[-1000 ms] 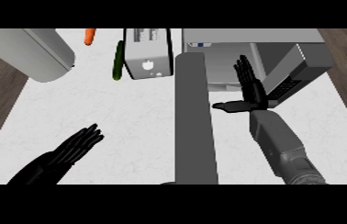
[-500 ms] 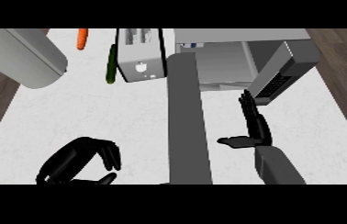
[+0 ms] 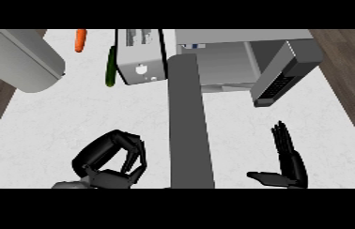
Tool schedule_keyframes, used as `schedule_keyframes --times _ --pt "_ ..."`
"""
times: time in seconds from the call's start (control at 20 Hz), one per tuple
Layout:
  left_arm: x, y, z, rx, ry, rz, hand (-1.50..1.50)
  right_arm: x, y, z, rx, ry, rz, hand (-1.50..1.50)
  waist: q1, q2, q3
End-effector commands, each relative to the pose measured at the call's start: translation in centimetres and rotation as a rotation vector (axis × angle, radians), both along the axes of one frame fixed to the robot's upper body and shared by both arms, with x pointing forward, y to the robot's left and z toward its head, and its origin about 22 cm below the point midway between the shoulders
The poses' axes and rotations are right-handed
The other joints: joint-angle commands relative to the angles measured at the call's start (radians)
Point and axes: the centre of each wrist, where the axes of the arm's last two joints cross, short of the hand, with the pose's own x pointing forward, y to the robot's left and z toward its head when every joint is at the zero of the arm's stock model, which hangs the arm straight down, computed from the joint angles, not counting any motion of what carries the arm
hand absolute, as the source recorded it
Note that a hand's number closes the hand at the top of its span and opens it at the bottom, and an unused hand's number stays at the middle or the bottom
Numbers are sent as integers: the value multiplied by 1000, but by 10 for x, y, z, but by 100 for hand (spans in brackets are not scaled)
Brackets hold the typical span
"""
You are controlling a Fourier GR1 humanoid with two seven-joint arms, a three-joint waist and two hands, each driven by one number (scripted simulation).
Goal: Pick up the milk, place it into the microwave and close the microwave
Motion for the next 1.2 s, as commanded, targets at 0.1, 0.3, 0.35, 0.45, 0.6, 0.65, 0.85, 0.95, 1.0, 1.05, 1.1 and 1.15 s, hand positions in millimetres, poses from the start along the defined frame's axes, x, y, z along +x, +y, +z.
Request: schedule_keyframes --times 0.1,0.3,0.35,0.45,0.6,0.65,0.85,0.95,1.0,1.05,1.1,1.15 --pt "14 -29 -25 32 -9 -63 150 -49 -20 8 56 -101 -12 -150 0 7 0" --pt "6 -61 -38 49 -78 -90 150 -69 -50 33 59 -97 46 -150 10 10 0" --pt "12 -73 -37 30 -90 -74 150 -87 -62 32 87 -127 50 -150 7 13 2" --pt "6 -89 -51 29 -43 -98 150 -82 -61 50 68 -164 33 -150 6 14 1" --pt "-3 -104 -60 50 -37 -167 150 -95 -66 74 57 -200 76 -150 0 14 1" --pt "-3 -115 -52 75 -21 -181 150 -87 -52 74 115 -205 122 -150 0 13 2" --pt "-19 -145 -55 73 1 -186 150 -94 -55 104 120 -244 179 -150 -5 14 2" --pt "-35 -156 -65 83 1 -190 150 -99 -38 109 152 -249 210 -150 -10 15 2" --pt "-33 -158 -69 91 0 -172 150 -84 -43 124 137 -269 250 -150 -20 19 0" --pt "-33 -169 -62 91 -31 -183 150 -90 -36 125 138 -265 242 -150 -21 19 1" --pt "-30 -172 -58 100 -17 -162 150 -87 -47 136 149 -267 277 -150 -31 20 1" --pt "-27 -180 -47 109 -36 -154 150 -81 -34 140 156 -260 279 -150 -34 21 1"
